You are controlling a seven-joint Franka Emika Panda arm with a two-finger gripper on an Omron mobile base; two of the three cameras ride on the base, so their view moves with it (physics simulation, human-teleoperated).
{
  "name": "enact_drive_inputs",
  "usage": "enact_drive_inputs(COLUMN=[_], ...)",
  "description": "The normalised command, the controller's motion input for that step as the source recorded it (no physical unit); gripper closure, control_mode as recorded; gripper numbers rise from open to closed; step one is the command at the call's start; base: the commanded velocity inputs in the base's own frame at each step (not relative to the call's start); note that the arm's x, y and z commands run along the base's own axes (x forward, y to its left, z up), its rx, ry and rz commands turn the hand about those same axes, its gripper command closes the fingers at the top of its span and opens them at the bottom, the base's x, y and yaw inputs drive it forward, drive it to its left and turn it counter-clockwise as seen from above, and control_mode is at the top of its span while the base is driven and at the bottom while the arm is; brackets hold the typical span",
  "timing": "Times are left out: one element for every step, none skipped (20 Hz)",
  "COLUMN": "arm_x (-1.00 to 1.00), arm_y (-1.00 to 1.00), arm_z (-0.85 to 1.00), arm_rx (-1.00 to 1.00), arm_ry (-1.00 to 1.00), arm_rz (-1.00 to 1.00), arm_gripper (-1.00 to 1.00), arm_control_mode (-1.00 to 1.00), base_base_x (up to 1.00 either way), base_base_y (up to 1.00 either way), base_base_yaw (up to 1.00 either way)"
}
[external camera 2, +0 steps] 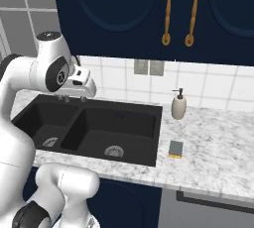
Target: Pick the pan and sponge and place them into the sink. Then turn on the water.
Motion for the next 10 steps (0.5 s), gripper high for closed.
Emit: enact_drive_inputs(arm_x=[-0.30, -0.26, -0.24, -0.19, -0.19, -0.16, -0.11, -0.02, 0.00, 0.00], arm_y=[0.54, 0.59, 0.56, 0.53, 0.53, 0.58, 0.66, 0.74, 0.74, 0.80], arm_z=[0.00, 0.00, 0.00, 0.00, 0.00, 0.00, 0.00, 0.00, 0.00, 0.00], arm_rx=[0.00, 0.00, 0.00, 0.00, 0.00, 0.00, 0.00, 0.00, 0.00, 0.00], arm_ry=[0.00, 0.00, 0.00, -0.02, -0.03, -0.05, -0.03, -0.01, 0.00, 0.00], arm_rz=[0.00, 0.00, 0.00, 0.00, 0.00, 0.00, 0.00, 0.00, 0.00, 0.00], arm_gripper=[-1.00, -1.00, -1.00, -1.00, -1.00, -1.00, -1.00, -1.00, -1.00, -1.00], arm_control_mode=[-1.00, -1.00, -1.00, -1.00, -1.00, -1.00, -1.00, -1.00, -1.00, -1.00], base_base_x=[0.00, 0.00, 0.00, 0.00, 0.00, 0.00, 0.00, 0.00, 0.00, 0.00], base_base_y=[0.00, 0.00, 0.00, 0.00, 0.00, 0.00, 0.00, 0.00, 0.00, 0.00], base_base_yaw=[0.00, 0.00, 0.00, 0.00, 0.00, 0.00, 0.00, 0.00, 0.00, 0.00])
